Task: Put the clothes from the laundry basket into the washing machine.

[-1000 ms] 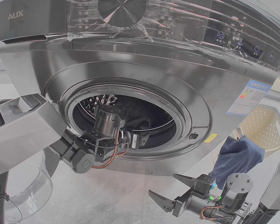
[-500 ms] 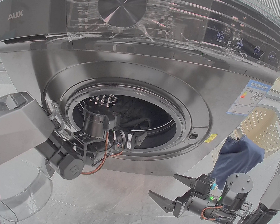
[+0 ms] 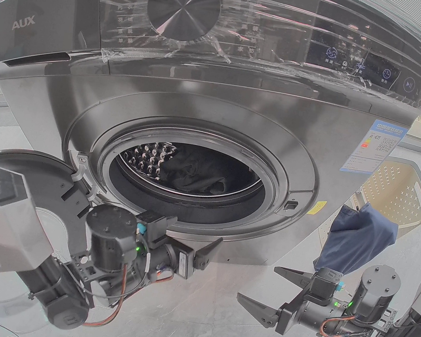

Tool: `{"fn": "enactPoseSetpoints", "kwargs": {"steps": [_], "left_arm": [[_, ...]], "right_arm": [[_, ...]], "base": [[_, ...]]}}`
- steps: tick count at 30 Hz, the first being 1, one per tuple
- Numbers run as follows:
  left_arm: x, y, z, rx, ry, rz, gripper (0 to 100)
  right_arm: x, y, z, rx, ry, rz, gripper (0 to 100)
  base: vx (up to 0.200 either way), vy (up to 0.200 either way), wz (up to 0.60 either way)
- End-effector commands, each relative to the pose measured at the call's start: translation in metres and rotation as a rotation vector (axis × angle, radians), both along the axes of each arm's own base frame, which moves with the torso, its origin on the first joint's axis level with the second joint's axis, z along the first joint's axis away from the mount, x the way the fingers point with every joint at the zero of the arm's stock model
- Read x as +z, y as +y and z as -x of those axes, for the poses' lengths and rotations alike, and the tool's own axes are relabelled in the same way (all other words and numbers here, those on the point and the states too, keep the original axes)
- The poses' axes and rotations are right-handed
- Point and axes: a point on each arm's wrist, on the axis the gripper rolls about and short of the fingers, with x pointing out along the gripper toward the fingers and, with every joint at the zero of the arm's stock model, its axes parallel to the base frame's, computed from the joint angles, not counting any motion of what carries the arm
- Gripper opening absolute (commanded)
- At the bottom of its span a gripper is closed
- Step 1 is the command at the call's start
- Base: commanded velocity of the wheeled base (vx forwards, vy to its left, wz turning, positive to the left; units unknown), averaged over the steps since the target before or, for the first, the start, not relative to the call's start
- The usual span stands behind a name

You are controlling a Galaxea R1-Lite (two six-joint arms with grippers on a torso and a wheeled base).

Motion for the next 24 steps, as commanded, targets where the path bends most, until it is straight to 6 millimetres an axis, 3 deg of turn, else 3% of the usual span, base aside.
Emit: {"fn": "enactPoseSetpoints", "kwargs": {"steps": [1, 7, 8, 11, 15, 24], "left_arm": [[0.02, 0.018, 0.05, -0.06, -0.035, 0.037, 100], [0.034, 0.041, 0.062, -0.027, -0.061, 0.056, 100], [0.042, 0.054, 0.064, 0.007, -0.087, 0.07, 100], [0.047, 0.064, 0.068, 0.028, -0.1, 0.076, 100], [0.051, 0.087, 0.084, 0.06, -0.125, 0.061, 100], [0.06, 0.133, 0.109, 0.171, -0.172, 0.028, 100]], "right_arm": [[0.017, -0.017, 0.014, -0.049, -0.041, -0.031, 100], [0.03, -0.028, 0.024, -0.131, -0.073, -0.072, 100], [0.03, -0.028, 0.024, -0.131, -0.073, -0.072, 100], [0.039, -0.045, 0.026, -0.22, -0.1, -0.103, 100], [0.041, -0.066, 0.028, -0.311, -0.111, -0.098, 100], [0.053, -0.089, 0.037, -0.402, -0.131, -0.103, 100]], "base": [[0.0, 0.0, 0.0], [0.0, 0.0, 0.0], [0.0, 0.0, 0.0], [0.0, 0.0, 0.0], [-0.2, 0.0, 0.0], [-0.2, 0.0, 0.0]]}}
